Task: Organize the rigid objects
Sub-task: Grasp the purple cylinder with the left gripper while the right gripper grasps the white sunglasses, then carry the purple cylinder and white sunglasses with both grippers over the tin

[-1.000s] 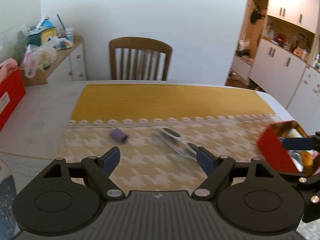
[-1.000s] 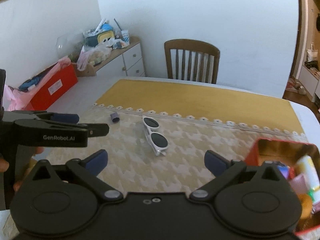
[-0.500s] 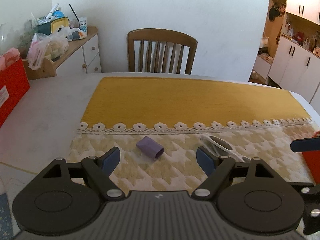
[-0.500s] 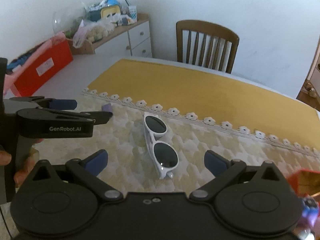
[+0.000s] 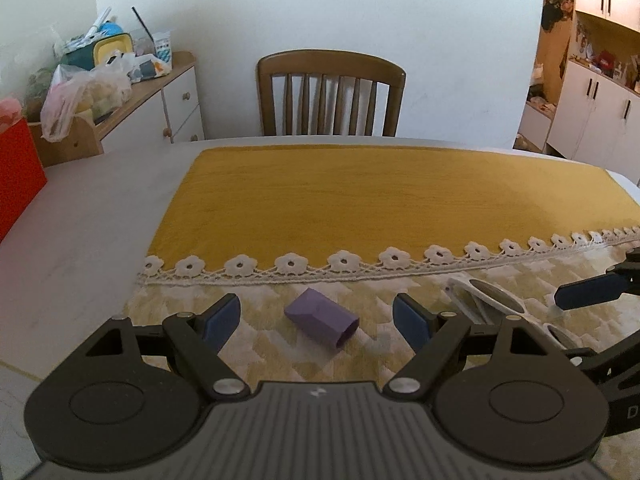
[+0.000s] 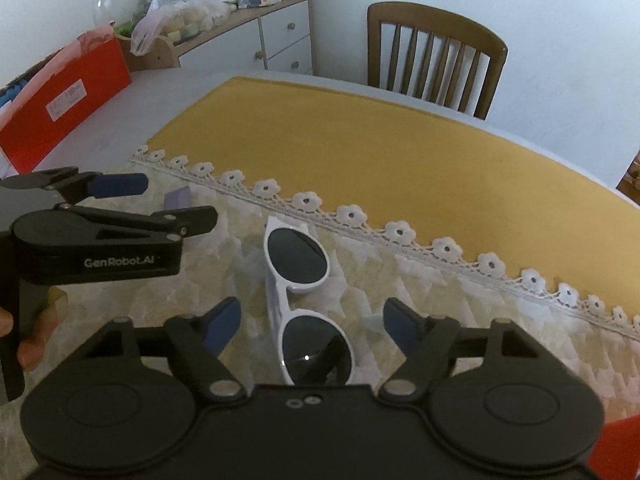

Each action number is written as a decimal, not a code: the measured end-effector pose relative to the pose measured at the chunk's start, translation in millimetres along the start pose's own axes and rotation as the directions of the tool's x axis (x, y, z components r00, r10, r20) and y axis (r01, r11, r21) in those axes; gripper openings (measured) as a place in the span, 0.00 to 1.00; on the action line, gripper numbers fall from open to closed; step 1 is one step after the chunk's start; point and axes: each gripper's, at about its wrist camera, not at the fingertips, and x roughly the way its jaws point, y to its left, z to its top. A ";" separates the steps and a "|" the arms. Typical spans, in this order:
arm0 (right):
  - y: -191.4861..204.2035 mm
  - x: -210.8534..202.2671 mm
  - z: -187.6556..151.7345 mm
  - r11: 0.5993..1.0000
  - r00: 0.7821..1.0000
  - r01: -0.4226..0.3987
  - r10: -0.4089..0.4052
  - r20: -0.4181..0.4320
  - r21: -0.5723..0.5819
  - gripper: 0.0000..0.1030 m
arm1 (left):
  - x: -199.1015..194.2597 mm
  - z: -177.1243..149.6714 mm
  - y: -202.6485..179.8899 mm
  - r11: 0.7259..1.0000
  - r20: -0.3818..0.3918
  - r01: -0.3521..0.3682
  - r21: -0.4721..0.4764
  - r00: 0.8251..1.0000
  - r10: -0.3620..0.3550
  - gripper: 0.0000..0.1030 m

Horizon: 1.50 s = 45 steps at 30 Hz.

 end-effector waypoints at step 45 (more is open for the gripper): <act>23.6 -75.2 -49.0 0.998 0.995 -0.028 0.022 0.096 0.062 0.20 | -81.6 -25.6 -42.8 0.984 0.014 0.161 0.082 0.987 -0.162 0.39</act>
